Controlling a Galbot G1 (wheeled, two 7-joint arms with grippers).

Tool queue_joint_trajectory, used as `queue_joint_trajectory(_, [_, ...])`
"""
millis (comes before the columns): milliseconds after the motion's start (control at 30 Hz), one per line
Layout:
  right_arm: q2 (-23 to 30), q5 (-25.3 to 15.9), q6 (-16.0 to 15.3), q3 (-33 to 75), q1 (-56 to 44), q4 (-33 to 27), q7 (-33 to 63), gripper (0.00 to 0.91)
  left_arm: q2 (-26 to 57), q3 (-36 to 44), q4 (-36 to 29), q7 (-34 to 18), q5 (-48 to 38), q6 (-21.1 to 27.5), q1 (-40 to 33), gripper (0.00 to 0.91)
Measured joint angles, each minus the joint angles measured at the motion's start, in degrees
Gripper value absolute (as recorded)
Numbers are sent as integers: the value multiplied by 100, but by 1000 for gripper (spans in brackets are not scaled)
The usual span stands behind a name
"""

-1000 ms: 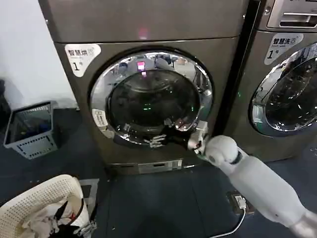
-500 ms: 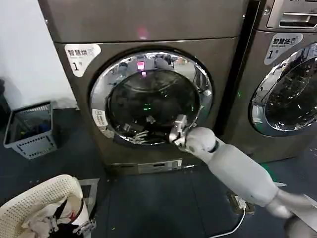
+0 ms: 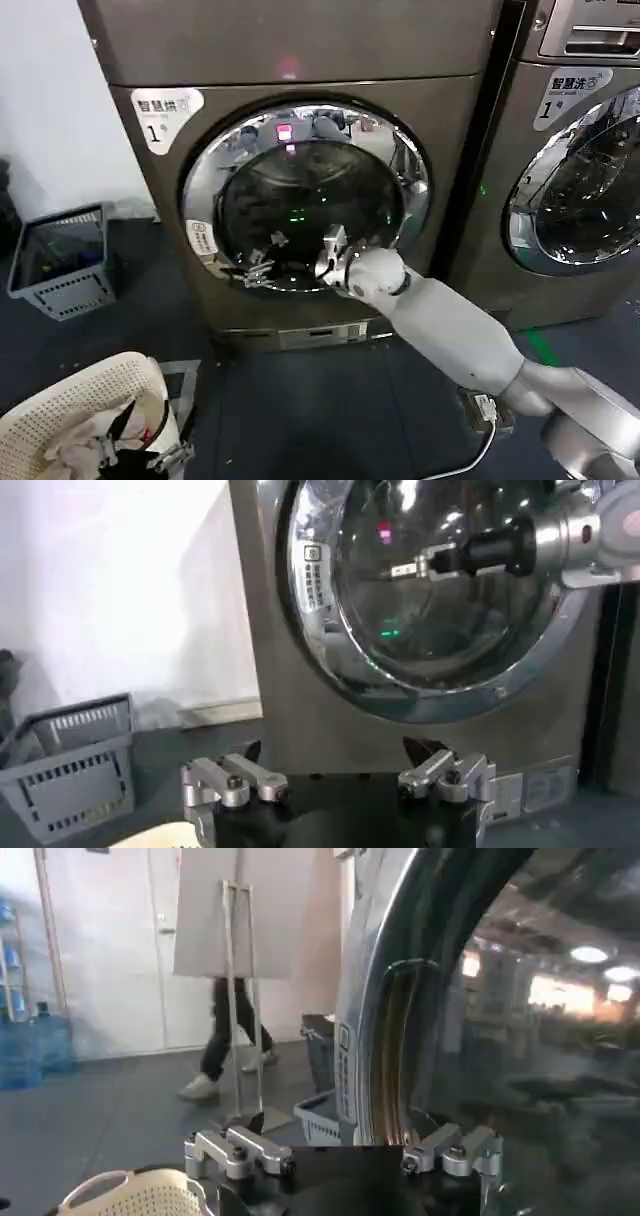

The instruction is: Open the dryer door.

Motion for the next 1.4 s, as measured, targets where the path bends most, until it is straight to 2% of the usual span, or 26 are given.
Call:
queue_joint_trajectory(1000, [986, -216, 146, -172, 400, -1049, -192, 907, -14, 4, -139, 6, -36, 110, -98, 907])
queue_joint_trajectory(1400, [1117, -218, 159, -215, 481, -1299, -414, 907, 131, -204, -163, 24, -328, 409, -401, 907])
